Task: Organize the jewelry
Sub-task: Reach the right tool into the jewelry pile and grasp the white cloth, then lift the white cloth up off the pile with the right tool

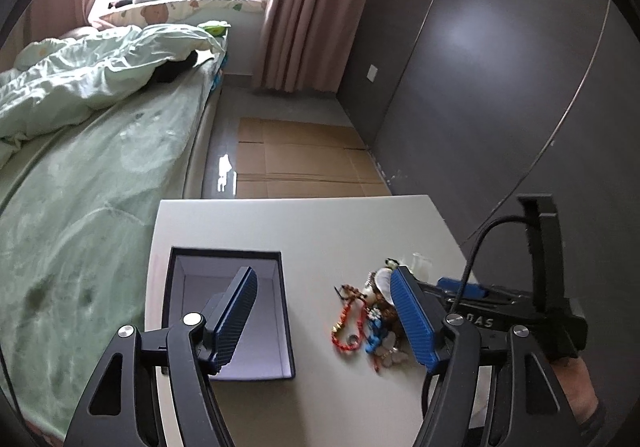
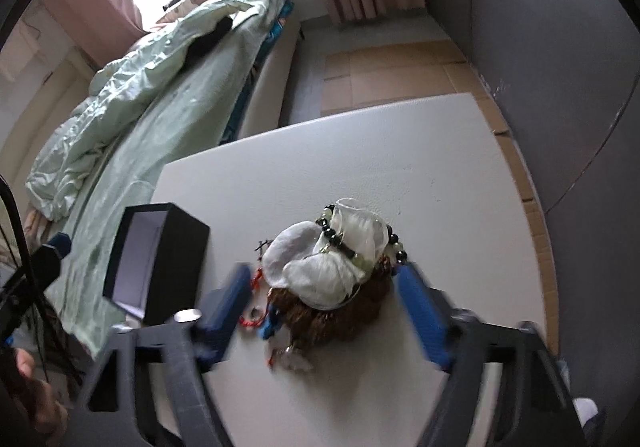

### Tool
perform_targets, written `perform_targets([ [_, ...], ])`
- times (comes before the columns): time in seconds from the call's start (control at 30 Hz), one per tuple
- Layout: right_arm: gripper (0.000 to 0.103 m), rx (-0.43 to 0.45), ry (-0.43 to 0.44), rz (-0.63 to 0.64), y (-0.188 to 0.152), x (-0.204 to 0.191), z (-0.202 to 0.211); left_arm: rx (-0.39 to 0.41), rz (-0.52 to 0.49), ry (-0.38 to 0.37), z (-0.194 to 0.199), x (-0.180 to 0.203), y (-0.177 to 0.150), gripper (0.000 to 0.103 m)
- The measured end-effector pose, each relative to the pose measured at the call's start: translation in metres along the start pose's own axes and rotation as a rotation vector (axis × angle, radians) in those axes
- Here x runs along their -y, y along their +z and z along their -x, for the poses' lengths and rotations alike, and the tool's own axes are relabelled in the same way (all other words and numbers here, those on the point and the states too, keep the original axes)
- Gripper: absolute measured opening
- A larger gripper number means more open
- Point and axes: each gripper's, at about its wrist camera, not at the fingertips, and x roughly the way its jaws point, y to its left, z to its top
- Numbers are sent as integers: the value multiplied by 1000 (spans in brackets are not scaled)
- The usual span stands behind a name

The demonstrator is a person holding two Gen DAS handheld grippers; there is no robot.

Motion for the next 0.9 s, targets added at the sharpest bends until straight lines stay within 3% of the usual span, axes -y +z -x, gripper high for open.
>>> perform_targets([
  [0.07,46,-26,11,-14,-1,5,-13,-8,-12,5,-6,-1,2,70],
  [0.13,18,-48,17,-7,-3,9,-25,-12,-23,10,-13,-2,1,70],
  [0.17,17,-57,35,-7,-3,11,-27,-15,-22,11,-16,-4,1,70],
  [0.23,4,-39,56,5,-2,11,-20,-23,-1,2,-23,-7,0,70],
  [0.6,4,105,337,-115,2,39,25,-37,-33,-49,-47,12,6,70],
  [0.73,4,153,369,-158,2,45,35,-71,-60,-53,-62,22,11,70],
  [0.9,4,207,336,-229,3,64,43,-140,-69,-103,-86,36,17,70],
])
